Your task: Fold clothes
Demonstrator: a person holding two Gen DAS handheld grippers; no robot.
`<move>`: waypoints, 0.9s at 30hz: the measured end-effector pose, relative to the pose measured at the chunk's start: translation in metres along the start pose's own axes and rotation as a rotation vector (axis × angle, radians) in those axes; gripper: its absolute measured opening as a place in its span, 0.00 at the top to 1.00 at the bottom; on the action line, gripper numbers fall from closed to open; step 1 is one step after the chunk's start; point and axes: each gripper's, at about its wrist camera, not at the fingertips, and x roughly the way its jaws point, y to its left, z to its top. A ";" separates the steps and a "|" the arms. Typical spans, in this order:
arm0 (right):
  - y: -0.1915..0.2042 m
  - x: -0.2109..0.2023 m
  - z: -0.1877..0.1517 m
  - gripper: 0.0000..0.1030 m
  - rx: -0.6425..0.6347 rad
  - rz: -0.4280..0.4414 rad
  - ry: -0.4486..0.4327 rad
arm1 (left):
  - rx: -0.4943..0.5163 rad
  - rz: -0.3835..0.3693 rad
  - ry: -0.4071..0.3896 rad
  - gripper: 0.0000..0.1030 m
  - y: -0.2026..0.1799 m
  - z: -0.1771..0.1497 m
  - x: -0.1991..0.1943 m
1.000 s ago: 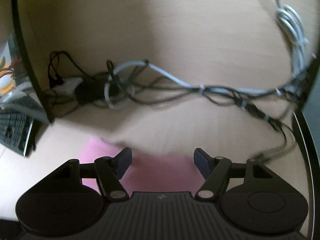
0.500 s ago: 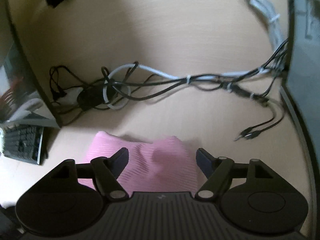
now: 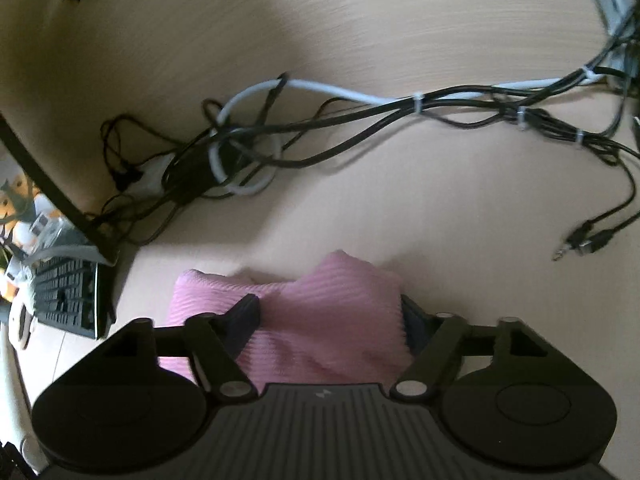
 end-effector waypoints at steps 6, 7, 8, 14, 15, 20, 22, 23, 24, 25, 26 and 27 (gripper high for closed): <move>0.030 -0.063 -0.018 0.77 -0.120 0.065 -0.086 | 0.086 0.055 -0.023 0.00 -0.016 -0.010 0.005; 0.034 -0.079 -0.024 0.77 -0.132 0.084 -0.100 | 0.087 0.064 -0.026 0.00 -0.017 -0.010 0.005; 0.038 -0.095 -0.031 0.78 -0.144 0.102 -0.113 | 0.091 0.074 -0.029 0.00 -0.018 -0.011 0.005; 0.022 -0.135 -0.094 0.80 -0.103 0.128 -0.070 | 0.104 0.142 -0.071 0.00 -0.033 -0.019 0.008; 0.017 -0.138 -0.105 0.80 -0.090 0.126 -0.058 | 0.099 0.145 -0.078 0.00 -0.033 -0.022 0.006; 0.002 -0.138 -0.152 0.80 -0.104 0.100 -0.026 | 0.039 0.108 -0.054 0.00 -0.033 -0.032 -0.030; 0.007 -0.137 -0.162 0.80 -0.169 0.076 -0.043 | 0.026 0.088 -0.039 0.00 -0.032 -0.038 -0.053; 0.011 -0.138 -0.167 0.80 -0.210 0.058 -0.057 | 0.019 0.079 -0.036 0.00 -0.033 -0.041 -0.065; 0.016 -0.140 -0.172 0.80 -0.265 0.032 -0.077 | 0.011 0.071 -0.035 0.00 -0.032 -0.044 -0.078; 0.020 -0.141 -0.177 0.80 -0.310 0.009 -0.093 | 0.001 0.067 -0.044 0.00 -0.031 -0.046 -0.091; 0.025 -0.143 -0.182 0.80 -0.353 -0.013 -0.107 | -0.007 0.068 -0.059 0.00 -0.031 -0.046 -0.103; 0.029 -0.144 -0.188 0.80 -0.392 -0.033 -0.119 | -0.012 0.071 -0.081 0.00 -0.031 -0.044 -0.115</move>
